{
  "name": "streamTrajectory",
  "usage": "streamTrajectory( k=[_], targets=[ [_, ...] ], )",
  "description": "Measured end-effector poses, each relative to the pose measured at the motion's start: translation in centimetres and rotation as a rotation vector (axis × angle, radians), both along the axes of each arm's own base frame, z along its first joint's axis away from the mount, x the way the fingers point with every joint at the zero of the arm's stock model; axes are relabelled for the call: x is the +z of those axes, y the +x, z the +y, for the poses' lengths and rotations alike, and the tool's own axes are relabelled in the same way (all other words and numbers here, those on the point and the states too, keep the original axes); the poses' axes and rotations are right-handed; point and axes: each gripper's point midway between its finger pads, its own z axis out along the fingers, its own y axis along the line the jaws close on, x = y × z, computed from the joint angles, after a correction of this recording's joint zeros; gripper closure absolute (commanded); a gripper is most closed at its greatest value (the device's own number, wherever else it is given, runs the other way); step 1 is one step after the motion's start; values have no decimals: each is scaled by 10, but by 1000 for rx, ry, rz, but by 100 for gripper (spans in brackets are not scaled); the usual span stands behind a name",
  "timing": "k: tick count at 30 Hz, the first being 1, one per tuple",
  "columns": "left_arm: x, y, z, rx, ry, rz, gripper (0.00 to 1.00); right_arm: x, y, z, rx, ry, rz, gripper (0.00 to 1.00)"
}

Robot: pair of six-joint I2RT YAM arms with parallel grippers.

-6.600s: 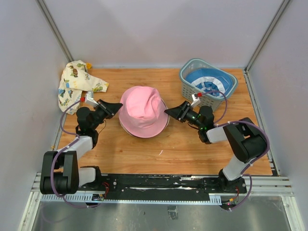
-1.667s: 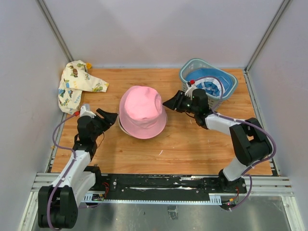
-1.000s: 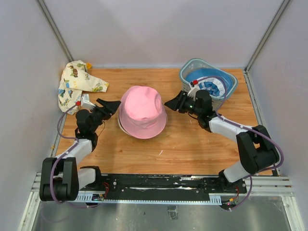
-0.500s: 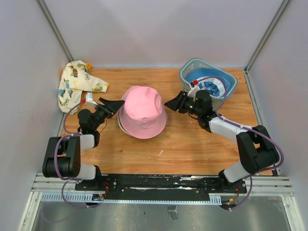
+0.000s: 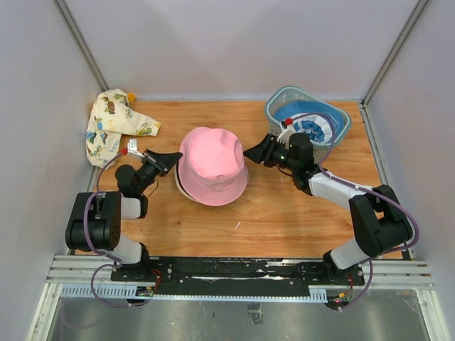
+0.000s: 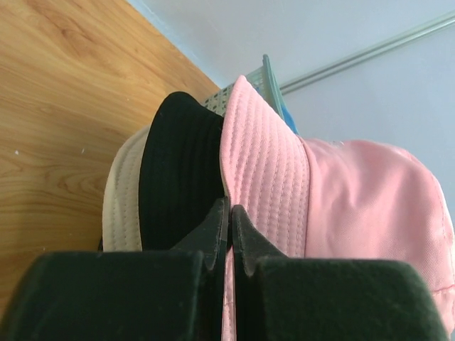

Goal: Stack the hats
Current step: Stack the hat on the hat.

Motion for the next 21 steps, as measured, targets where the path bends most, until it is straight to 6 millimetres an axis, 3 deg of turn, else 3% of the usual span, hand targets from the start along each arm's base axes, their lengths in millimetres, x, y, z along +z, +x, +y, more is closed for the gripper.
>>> streamTrajectory(
  k=[11, 17, 21],
  targets=[
    [-25, -11, 3, 27, 37, 68, 99, 0, 0, 0, 0, 0, 0, 50],
    [-28, -13, 7, 45, 100, 70, 100, 0, 0, 0, 0, 0, 0, 50],
    [-33, -14, 7, 45, 127, 80, 99, 0, 0, 0, -1, 3, 0, 42]
  ],
)
